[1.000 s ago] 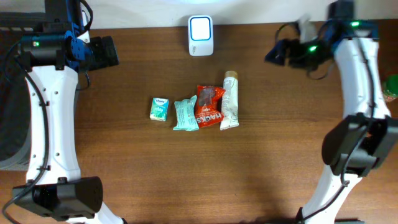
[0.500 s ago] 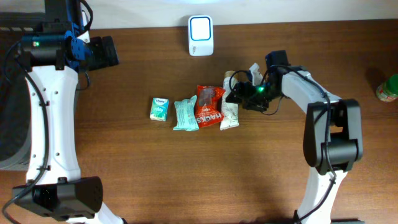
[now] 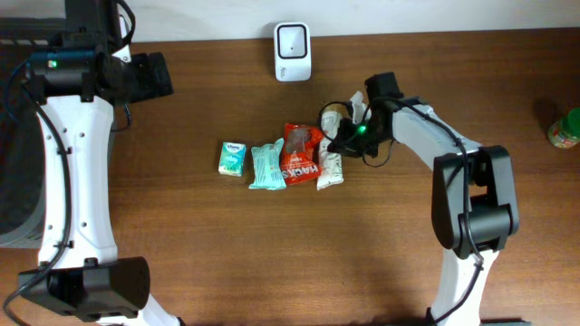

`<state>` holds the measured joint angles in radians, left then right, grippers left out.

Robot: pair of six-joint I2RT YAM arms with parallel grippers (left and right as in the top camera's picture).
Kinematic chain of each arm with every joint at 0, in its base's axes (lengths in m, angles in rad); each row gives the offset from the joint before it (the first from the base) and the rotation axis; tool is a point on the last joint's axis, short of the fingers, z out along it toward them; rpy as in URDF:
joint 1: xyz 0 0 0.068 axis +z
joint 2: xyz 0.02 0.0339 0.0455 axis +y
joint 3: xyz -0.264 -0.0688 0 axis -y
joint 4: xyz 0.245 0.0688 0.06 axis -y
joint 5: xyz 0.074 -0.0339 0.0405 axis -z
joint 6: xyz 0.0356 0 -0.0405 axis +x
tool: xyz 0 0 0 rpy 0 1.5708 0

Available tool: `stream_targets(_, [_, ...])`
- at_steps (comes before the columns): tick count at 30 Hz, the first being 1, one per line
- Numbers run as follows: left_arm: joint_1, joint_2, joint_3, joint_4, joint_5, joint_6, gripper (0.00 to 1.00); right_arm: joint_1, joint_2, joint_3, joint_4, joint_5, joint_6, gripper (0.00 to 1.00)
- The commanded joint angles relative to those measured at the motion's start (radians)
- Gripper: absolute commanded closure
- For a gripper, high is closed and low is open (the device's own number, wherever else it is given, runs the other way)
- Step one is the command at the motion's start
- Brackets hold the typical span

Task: Scan the item barcode
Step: 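Reach the right gripper to the white tube and grasp it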

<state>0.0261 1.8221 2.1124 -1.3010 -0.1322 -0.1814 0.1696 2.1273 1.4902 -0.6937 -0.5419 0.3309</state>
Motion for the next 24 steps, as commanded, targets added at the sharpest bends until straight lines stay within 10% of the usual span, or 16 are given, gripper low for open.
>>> stream_targets(1, [-0.002, -0.002, 0.014, -0.002, -0.007, -0.012, 0.01, 0.001, 0.016, 0.164, -0.167, 0.274, -0.039, 0.96])
stream_targets(9, [-0.002, -0.002, 0.014, -0.002, -0.007, -0.012, 0.01, 0.069, 0.023, 0.278, -0.472, 1.096, 0.066, 0.96])
stream_targets(15, [-0.002, -0.002, 0.014, -0.002, -0.007, -0.012, 0.01, 0.154, 0.024, 0.11, -0.32, 1.144, 0.075, 0.96])
stream_targets(24, [-0.002, -0.002, 0.014, -0.002, -0.007, -0.012, 0.01, 0.288, 0.022, 0.388, -0.45, 0.997, 0.07, 0.22])
